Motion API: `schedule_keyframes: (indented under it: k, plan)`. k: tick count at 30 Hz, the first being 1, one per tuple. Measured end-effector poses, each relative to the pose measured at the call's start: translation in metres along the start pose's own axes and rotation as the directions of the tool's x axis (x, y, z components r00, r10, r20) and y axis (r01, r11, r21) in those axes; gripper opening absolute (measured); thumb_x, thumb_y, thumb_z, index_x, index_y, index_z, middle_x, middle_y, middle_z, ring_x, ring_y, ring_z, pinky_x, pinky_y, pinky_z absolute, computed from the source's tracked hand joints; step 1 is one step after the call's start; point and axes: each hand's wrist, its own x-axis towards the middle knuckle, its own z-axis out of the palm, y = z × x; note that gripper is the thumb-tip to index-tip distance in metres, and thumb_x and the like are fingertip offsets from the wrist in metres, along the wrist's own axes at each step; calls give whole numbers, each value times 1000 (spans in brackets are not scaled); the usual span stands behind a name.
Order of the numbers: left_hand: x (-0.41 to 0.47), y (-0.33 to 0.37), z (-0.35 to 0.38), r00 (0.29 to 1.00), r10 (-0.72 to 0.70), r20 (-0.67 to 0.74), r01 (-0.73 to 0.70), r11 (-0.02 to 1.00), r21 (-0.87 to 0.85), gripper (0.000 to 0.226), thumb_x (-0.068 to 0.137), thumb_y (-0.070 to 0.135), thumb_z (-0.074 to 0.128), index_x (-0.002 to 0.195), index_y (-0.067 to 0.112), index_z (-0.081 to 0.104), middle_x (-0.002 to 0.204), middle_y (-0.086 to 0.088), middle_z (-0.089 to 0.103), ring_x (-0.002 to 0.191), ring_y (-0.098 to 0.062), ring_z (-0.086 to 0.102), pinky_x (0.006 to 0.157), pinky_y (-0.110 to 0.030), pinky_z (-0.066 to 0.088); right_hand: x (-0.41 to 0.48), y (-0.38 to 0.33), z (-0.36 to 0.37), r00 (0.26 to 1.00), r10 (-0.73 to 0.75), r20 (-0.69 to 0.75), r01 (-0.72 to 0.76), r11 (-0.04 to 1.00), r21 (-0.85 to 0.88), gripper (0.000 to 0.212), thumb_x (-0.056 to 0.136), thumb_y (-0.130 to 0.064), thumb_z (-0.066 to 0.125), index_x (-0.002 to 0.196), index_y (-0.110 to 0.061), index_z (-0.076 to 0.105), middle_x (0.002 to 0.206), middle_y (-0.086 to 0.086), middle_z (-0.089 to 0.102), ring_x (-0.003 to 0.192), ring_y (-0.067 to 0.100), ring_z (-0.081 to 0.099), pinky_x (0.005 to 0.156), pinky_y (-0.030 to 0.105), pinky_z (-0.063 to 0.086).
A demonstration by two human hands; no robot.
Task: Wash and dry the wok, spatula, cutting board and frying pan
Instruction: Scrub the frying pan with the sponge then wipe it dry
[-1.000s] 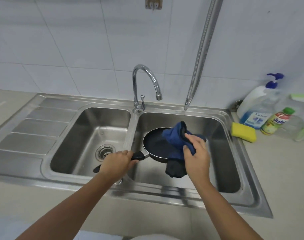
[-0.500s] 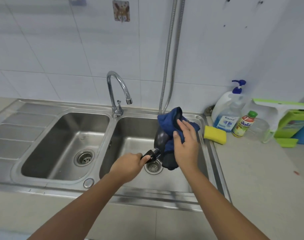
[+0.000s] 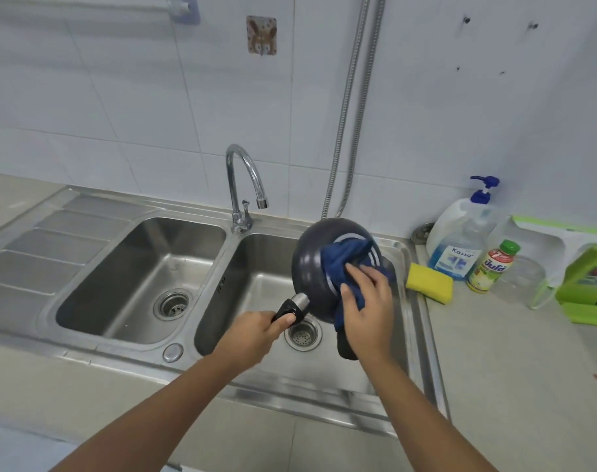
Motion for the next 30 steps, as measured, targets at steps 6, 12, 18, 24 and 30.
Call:
schedule_keyframes:
  k: [6, 12, 18, 24, 30]
  plan:
    - [2, 20, -13, 994, 89, -65, -64, 948, 311, 54, 92, 66, 40, 73, 16, 51, 60, 1, 51, 55, -17, 48, 50, -31, 33, 52, -32, 7, 935, -326, 142, 346, 925, -155, 37, 87, -40, 60, 121, -27, 66, 131, 2, 52, 111, 25, 47, 92, 31, 36]
    - [6, 17, -14, 986, 151, -68, -92, 842, 532, 55, 92, 68, 31, 91, 18, 52, 64, 7, 48, 58, -14, 50, 49, -27, 35, 133, -29, -8, 995, 103, 12, -102, 994, -25, 34, 86, -34, 63, 116, -19, 67, 119, 5, 59, 114, 28, 52, 93, 35, 42]
    - [12, 22, -14, 978, 206, -39, -144, 795, 589, 58, 92, 68, 31, 94, 16, 56, 62, 6, 46, 54, -14, 45, 46, -27, 29, 75, -41, 3, 921, -308, 238, 347, 927, -145, 24, 84, -34, 65, 105, -25, 72, 108, -8, 63, 101, 19, 51, 86, 30, 42]
    - [-3, 16, 4, 990, 136, -36, -119, 948, 294, 51, 94, 62, 40, 76, 16, 52, 60, -1, 55, 54, -15, 49, 53, -33, 38, 117, -16, -31, 977, 191, -92, -178, 975, 133, 22, 89, -32, 61, 105, -18, 69, 104, 2, 68, 98, 19, 61, 87, 31, 46]
    - [-8, 42, 22, 996, 73, -53, -87, 936, -340, 46, 97, 46, 50, 69, 9, 53, 51, 0, 49, 44, -18, 43, 44, -30, 37, 64, 11, -61, 817, 505, -278, -374, 831, 412, 32, 95, -25, 60, 125, -14, 60, 122, -5, 56, 118, 12, 53, 95, 12, 41]
